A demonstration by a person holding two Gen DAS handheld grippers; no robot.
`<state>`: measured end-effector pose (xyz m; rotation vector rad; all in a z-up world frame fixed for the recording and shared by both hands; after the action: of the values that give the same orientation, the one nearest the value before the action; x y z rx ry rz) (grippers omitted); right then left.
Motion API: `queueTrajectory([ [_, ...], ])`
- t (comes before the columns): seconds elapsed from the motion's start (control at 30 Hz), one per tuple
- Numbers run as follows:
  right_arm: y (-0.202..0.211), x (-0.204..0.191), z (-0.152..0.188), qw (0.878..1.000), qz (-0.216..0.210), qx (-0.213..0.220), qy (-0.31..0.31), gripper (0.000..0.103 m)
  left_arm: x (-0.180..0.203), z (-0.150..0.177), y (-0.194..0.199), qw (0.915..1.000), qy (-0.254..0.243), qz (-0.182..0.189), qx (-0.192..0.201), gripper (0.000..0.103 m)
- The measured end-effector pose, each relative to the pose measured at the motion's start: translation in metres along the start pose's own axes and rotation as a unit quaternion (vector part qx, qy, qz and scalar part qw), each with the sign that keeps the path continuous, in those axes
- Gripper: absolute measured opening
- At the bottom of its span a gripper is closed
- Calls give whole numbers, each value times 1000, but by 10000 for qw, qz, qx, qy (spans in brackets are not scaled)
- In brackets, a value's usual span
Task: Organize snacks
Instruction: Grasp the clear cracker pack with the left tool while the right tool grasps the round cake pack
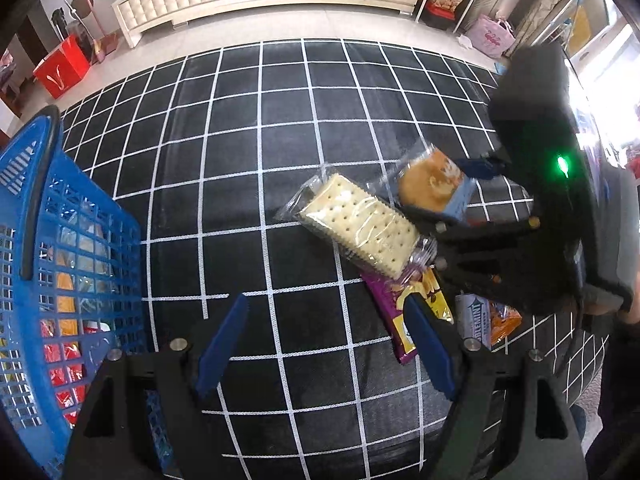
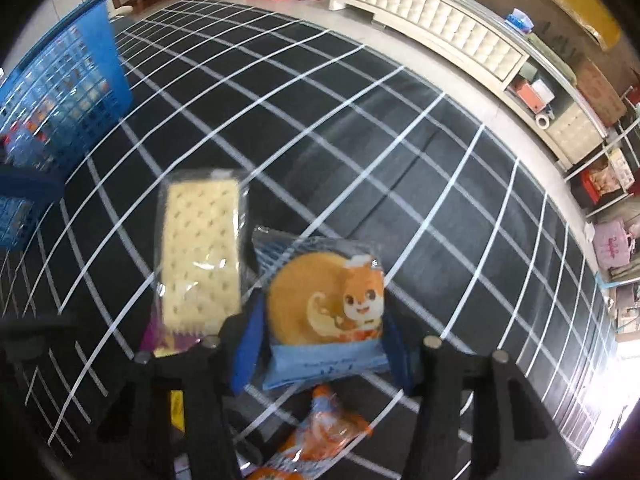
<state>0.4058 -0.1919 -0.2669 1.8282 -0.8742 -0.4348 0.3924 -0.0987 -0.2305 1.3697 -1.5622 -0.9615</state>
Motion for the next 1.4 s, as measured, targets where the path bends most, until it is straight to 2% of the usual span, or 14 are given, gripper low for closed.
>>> queueTrajectory([
  [0.2, 16, -20, 24, 9986, -363, -121, -369, 58, -5, 8, 9, 9998, 167, 53, 0, 78],
  [0.33, 33, -11, 35, 9947, -275, 36, -989, 58, -8, 13, 13, 9997, 232, 8, 30, 78],
  [0.53, 62, 21, 46, 9815, -77, 376, -1875, 58, -13, 3, 15, 9990, 375, -169, 145, 78],
  [0.77, 74, 49, 54, 9610, -1, 568, -2706, 58, -18, -17, -4, 9961, 857, -195, 3, 78],
  [1.0, 65, 45, 45, 9592, -119, 654, -2749, 58, -20, -33, -38, 9927, 1158, -321, -119, 78],
  [1.23, 59, 47, 52, 9563, -226, 666, -2840, 58, -20, -39, -64, 9919, 1086, -601, -273, 78],
  [1.37, 58, 51, 58, 9542, -234, 638, -2912, 58, -17, -36, -74, 9916, 1164, -467, -328, 78],
  [1.4, 59, 51, 59, 9541, -227, 634, -2919, 58, -16, -36, -74, 9919, 1122, -531, -277, 73],
])
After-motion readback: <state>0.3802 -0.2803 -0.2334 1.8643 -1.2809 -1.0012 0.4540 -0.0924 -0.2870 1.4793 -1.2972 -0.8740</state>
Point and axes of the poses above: each gripper's, at about its wrist camera, not at the fingertips, and y roughly against the way its jaws point, x to its right, z to its underside, the point moved 7 cm from there along -y, roughly the way its jaws point, and after that the axes turned 7 degrees about x, right-handed, at the moved point
